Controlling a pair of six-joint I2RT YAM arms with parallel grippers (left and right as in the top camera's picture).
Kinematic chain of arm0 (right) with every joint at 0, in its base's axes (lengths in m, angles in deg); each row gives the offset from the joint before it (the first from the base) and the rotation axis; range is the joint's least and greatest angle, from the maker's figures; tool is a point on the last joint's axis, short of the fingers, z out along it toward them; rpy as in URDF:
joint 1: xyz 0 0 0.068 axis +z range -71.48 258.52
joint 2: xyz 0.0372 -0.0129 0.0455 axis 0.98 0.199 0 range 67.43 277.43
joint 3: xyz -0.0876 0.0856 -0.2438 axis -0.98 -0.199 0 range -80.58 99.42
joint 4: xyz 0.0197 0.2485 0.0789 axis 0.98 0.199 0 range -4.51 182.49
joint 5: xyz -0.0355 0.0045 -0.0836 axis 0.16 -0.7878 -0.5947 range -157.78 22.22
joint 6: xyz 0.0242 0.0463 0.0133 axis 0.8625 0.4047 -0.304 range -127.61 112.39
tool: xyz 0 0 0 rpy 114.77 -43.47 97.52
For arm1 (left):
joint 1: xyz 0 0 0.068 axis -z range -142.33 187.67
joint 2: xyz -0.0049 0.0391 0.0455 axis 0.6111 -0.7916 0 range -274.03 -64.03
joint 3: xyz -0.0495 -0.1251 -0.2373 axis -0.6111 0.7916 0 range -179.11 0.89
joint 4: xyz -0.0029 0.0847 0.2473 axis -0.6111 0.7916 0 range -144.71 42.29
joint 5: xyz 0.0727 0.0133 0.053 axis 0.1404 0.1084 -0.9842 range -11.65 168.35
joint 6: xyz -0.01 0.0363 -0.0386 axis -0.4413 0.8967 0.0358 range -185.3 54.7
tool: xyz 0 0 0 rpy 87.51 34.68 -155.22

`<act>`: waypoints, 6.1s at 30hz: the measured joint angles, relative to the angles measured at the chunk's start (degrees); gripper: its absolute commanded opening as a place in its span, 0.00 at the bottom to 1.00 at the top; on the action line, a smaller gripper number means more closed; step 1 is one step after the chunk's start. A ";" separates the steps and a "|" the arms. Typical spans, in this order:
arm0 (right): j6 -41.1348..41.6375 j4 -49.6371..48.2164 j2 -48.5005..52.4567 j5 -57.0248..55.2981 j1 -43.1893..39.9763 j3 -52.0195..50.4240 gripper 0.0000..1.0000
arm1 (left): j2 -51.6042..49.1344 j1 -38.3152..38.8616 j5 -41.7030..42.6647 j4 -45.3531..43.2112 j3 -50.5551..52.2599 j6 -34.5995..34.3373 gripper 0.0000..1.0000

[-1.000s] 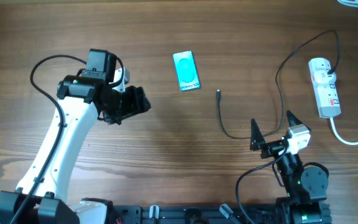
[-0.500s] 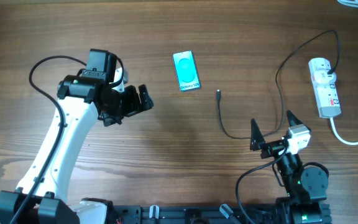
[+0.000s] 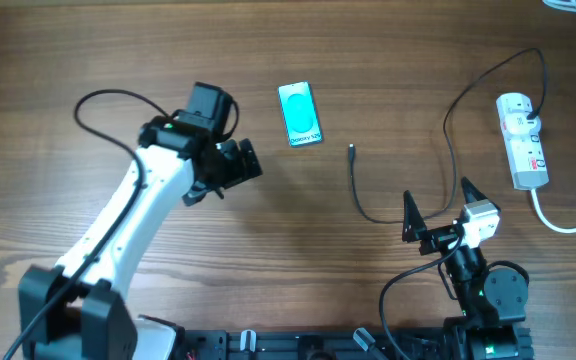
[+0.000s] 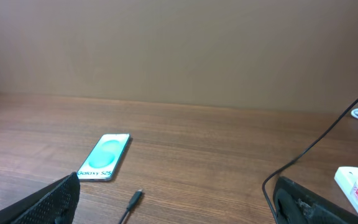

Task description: Plug charger to phone and switch on socket

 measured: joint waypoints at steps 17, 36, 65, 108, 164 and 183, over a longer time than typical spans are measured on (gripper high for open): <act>0.00 -0.02 0.00 0.00 0.00 -0.02 1.00 | -10.86 3.91 -0.42 -0.85 -7.21 -3.21 0.99; 0.00 0.00 0.04 0.00 0.00 -0.02 1.00 | -19.50 5.92 -4.04 5.01 -25.33 -0.92 1.00; 0.00 0.00 0.04 0.00 0.00 -0.02 1.00 | -31.34 11.15 -4.24 -4.55 -25.33 -0.92 1.00; 0.00 0.00 0.04 0.00 0.00 -0.02 1.00 | -43.63 6.43 -4.02 -11.69 -40.44 -0.90 1.00; 0.00 0.00 0.04 0.00 0.00 -0.02 1.00 | -42.73 11.23 -5.46 -3.13 -36.48 -0.31 1.00; 0.00 0.00 0.04 0.00 0.00 -0.02 1.00 | -46.42 9.03 -6.82 -16.96 -40.87 6.40 0.99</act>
